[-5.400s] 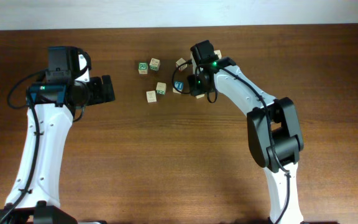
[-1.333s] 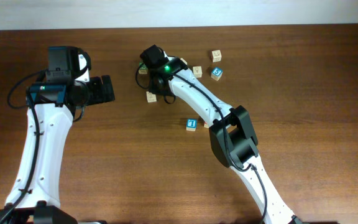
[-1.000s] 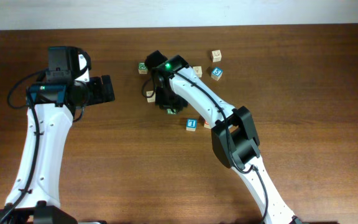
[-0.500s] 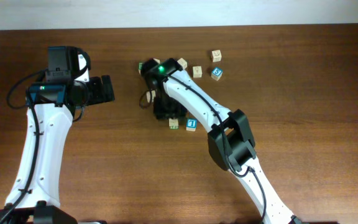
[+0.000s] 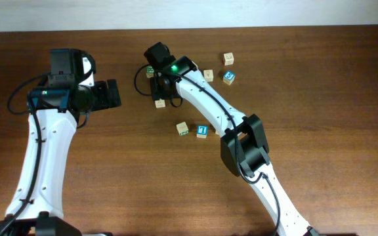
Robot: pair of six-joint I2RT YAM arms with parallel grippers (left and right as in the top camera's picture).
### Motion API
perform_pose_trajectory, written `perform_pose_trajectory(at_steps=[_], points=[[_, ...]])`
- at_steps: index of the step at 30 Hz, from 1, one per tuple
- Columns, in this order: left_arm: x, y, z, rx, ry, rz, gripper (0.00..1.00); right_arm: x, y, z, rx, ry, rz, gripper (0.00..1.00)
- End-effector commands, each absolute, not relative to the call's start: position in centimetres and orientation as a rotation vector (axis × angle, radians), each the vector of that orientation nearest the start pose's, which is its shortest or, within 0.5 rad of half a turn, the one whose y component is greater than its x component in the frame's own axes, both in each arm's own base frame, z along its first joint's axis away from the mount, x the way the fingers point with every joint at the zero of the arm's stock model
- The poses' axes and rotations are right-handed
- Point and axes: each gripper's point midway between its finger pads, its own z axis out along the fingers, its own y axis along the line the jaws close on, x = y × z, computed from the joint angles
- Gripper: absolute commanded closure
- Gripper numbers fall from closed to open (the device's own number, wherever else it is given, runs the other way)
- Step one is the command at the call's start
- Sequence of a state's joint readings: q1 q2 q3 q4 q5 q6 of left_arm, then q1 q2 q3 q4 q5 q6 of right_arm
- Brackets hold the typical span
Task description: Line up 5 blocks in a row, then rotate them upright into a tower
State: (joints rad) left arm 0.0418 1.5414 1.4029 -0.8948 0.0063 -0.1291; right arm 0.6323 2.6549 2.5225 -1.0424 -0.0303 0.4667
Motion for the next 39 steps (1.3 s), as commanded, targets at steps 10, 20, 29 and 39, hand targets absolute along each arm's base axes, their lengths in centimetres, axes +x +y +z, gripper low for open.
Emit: perform_pose_trajectory(at_steps=[10,20,29,39], points=[[39.2,2.0,20.0,-0.247,2.572,-0.029,0.01,46.0,36.9,0.5,-0.306,2.821,0.239,0.64],[39.2,2.0,20.0,-0.247,2.572,-0.029,0.01,36.8,35.5,-0.1,-0.199,3.209,0.215,0.73],[39.2,2.0,20.0,-0.247,2.572,-0.029,0.01,34.8,33.3,-0.1,-0.243,3.243,-0.039,0.6],[39.2,2.0,20.0,-0.247,2.572,-0.029,0.01,37.2,32.4,1.0,-0.187,3.191,-0.022,0.53]])
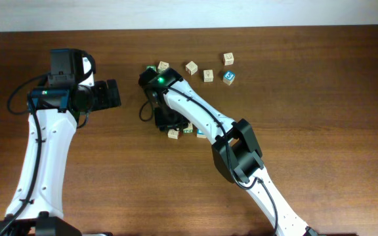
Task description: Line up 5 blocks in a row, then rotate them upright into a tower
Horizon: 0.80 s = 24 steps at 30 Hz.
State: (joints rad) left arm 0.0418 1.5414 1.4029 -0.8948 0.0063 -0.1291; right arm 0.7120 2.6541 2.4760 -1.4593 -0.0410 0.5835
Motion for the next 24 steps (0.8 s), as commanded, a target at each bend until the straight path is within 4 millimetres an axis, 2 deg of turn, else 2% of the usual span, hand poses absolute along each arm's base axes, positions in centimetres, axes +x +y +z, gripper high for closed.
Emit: perform_pose_trajectory(at_steps=[1,7,11,13,16,18,19,22,24], points=[[39.2,2.0,20.0,-0.247,2.572,-0.029,0.01,37.2,32.5,1.1,-0.187,3.189,-0.021,0.53],[39.2,2.0,20.0,-0.247,2.572,-0.029,0.01,38.1,32.2,1.9,-0.159,3.173,0.011,0.52],[39.2,2.0,20.0,-0.247,2.572,-0.029,0.01,40.1,32.0,5.5,-0.117,3.108,0.091,0.52],[39.2,2.0,20.0,-0.247,2.572,-0.029,0.01,41.8,31.1,7.3,-0.135,3.043,0.103,0.52],[39.2,2.0,20.0,-0.247,2.572,-0.029,0.01,45.6,27.1,8.2,-0.033,2.94,-0.027,0.52],[39.2,2.0,20.0,-0.247,2.572,-0.029,0.01,48.9,24.3,8.6,-0.143,2.875,-0.037,0.5],[39.2,2.0,20.0,-0.247,2.572,-0.029,0.01,50.9,21.4,8.8,-0.075,2.842,-0.078,0.48],[39.2,2.0,20.0,-0.247,2.572,-0.029,0.01,53.2,15.8,8.3,0.286,2.831,-0.048,0.48],[39.2,2.0,20.0,-0.247,2.572,-0.029,0.01,54.2,13.9,7.4,0.443,2.819,0.008,0.48]])
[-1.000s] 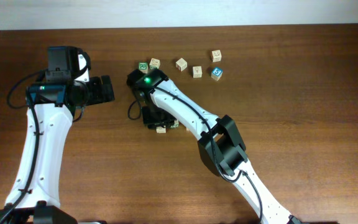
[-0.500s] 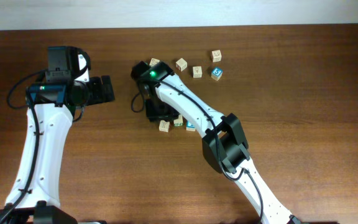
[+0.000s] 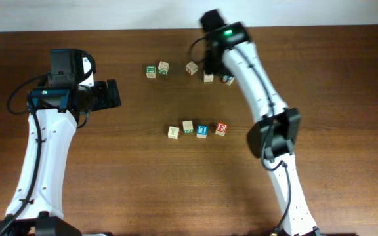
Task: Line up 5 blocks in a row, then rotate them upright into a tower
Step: 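Grasp the blue '5' block with the right gripper and carry it forward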
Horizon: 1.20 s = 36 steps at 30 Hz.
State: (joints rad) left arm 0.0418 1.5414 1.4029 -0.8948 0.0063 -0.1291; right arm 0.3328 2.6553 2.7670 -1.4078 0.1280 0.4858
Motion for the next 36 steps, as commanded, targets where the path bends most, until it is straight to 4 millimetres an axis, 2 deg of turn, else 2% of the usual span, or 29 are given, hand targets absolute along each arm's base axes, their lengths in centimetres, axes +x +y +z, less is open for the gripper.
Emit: perform_pose_trajectory(at_steps=[1,2,5,11,12,16,20,22,24,27,29,36], points=[[39.2,2.0,20.0,-0.247,2.572,-0.029,0.01,54.6,13.1,6.9,0.512,2.806,0.013,0.48],[39.2,2.0,20.0,-0.247,2.572,-0.029,0.01,55.3,12.3,6.1,0.578,2.786,0.024,0.47],[39.2,2.0,20.0,-0.247,2.572,-0.029,0.01,56.0,13.0,4.5,0.571,2.776,0.059,0.46],[39.2,2.0,20.0,-0.247,2.572,-0.029,0.01,55.3,13.5,2.2,0.617,2.803,0.046,0.48],[39.2,2.0,20.0,-0.247,2.572,-0.029,0.01,55.1,13.4,1.7,0.619,2.809,0.041,0.54],[39.2,2.0,20.0,-0.247,2.572,-0.029,0.01,54.9,13.4,1.4,0.618,2.818,0.035,0.67],[39.2,2.0,20.0,-0.247,2.572,-0.029,0.01,54.2,13.2,1.3,0.617,2.846,0.015,0.74],[39.2,2.0,20.0,-0.247,2.572,-0.029,0.01,53.2,12.9,1.1,0.621,2.884,-0.015,0.76],[39.2,2.0,20.0,-0.247,2.572,-0.029,0.01,51.5,13.2,0.8,0.501,2.985,-0.012,0.76],[39.2,2.0,20.0,-0.247,2.572,-0.029,0.01,49.4,12.6,0.7,0.511,3.066,-0.072,0.76],[39.2,2.0,20.0,-0.247,2.572,-0.029,0.01,48.1,12.9,0.7,0.435,3.139,-0.05,0.76],[39.2,2.0,20.0,-0.247,2.572,-0.029,0.01,42.1,12.5,1.6,0.265,3.412,-0.083,0.75]])
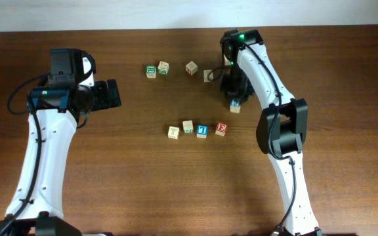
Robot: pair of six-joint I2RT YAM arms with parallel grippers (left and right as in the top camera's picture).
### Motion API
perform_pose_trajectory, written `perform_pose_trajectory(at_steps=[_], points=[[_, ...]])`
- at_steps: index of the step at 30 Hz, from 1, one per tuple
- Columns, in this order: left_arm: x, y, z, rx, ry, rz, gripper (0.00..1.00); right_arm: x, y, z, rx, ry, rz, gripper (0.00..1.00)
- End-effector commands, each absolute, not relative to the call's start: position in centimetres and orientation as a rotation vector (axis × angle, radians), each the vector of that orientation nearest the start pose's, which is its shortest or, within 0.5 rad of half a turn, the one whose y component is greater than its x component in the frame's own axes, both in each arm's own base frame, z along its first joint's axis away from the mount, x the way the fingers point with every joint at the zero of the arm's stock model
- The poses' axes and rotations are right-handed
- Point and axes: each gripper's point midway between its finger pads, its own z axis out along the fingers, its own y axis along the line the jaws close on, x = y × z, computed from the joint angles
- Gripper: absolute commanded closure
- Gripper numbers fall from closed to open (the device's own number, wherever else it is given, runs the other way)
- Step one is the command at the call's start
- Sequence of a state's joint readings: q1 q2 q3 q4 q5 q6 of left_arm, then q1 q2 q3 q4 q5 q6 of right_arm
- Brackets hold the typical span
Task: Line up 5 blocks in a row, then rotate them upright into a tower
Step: 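Grasp the blue '5' block with the right gripper and carry it forward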
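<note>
Small lettered wooden cubes lie on the brown table (346,164). A row of cubes runs across the middle: a tan block (173,132), another tan block (188,126), a blue-faced block (202,131) and a red-faced block (221,128). My right gripper (234,98) points down just beyond the row's right end. It looks shut on a tan block with a blue face (235,105). My left gripper (115,94) hangs open far to the left, with nothing in it.
More cubes sit along the far side: a green-faced cube (151,71), a tan cube (163,67), another cube (191,67) and one (207,75) beside the right arm. The white right arm (268,78) crosses the far right.
My right gripper was at the far-right cubes and is now nearer, above the row's right end. The blue-faced cube from the far right is now at its fingertips. The left arm is unchanged.
My right gripper was first at the far-left cubes, with two cubes showing in the middle. Then it was at the row's left end by a tan cube. Later the row showed several cubes and the gripper was at the far right, and now it holds a blue-faced cube.
</note>
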State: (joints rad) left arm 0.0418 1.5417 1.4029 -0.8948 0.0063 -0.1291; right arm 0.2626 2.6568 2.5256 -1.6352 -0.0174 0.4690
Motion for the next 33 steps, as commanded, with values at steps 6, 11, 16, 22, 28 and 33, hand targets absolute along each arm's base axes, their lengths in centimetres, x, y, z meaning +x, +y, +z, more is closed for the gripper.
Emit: perform_pose_trajectory(at_steps=[6,11,16,22,28,33], points=[[39.2,2.0,20.0,-0.247,2.572,-0.029,0.01,40.8,14.3,1.4,0.164,3.484,0.082,0.74],[39.2,2.0,20.0,-0.247,2.572,-0.029,0.01,40.4,14.7,3.0,0.122,3.473,0.131,0.73],[39.2,2.0,20.0,-0.247,2.572,-0.029,0.01,41.2,14.5,13.0,0.065,3.234,0.194,0.7],[39.2,1.9,20.0,-0.246,2.572,-0.03,0.01,35.0,10.3,20.8,0.149,3.094,-0.004,0.7],[39.2,2.0,20.0,-0.247,2.572,-0.029,0.01,34.3,12.0,14.9,0.118,2.981,0.064,0.69],[39.2,2.0,20.0,-0.247,2.572,-0.029,0.01,35.3,12.4,7.8,0.125,2.923,0.108,0.65]])
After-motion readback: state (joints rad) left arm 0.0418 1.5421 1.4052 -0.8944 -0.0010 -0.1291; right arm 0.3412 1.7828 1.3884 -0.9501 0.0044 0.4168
